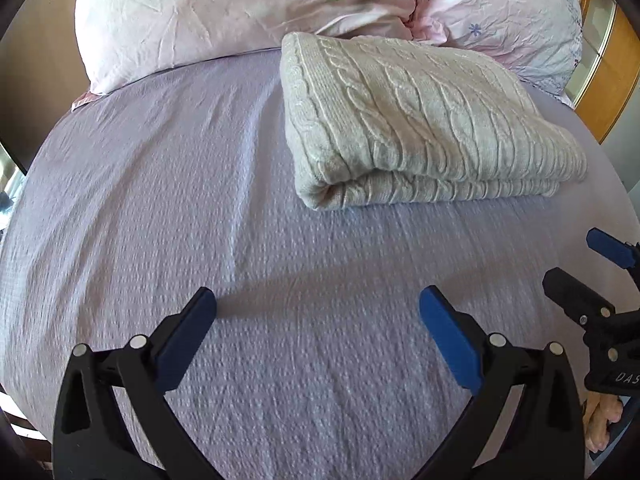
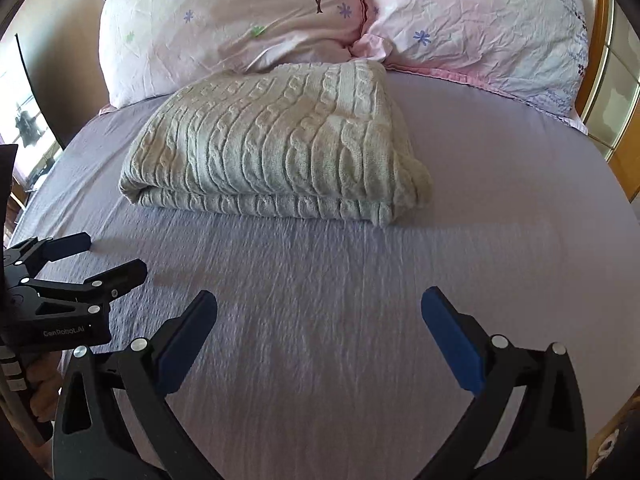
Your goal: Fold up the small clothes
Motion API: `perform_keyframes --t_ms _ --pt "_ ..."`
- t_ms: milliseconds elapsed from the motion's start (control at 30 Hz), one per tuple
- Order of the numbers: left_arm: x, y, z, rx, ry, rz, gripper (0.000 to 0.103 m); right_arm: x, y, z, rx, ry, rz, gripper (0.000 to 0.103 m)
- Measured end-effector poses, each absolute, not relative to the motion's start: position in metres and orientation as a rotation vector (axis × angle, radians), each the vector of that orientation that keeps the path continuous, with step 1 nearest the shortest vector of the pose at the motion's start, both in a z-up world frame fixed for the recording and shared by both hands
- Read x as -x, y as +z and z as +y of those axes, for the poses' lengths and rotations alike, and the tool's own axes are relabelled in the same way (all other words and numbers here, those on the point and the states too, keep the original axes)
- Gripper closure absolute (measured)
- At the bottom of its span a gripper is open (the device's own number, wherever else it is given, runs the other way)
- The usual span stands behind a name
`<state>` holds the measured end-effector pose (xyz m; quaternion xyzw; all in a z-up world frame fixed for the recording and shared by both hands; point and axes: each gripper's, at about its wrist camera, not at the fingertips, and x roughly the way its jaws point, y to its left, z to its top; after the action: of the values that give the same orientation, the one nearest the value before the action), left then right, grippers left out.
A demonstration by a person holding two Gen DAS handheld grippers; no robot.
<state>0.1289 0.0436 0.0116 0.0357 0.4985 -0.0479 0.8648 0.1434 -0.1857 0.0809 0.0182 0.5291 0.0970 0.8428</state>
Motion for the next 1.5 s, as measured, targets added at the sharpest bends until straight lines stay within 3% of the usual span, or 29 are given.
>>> perform_keyframes --t_ms 300,1500 --pt "-0.119 0.011 0.045 -0.076 -0.099 0.970 0.002 -0.142 0.064 -0.180 -0.004 0.151 1.153 0.001" --pt "-0.120 0.012 0.043 -0.081 -0.101 0.966 0.002 -0.140 0.065 -0.180 -0.001 0.151 1.154 0.001"
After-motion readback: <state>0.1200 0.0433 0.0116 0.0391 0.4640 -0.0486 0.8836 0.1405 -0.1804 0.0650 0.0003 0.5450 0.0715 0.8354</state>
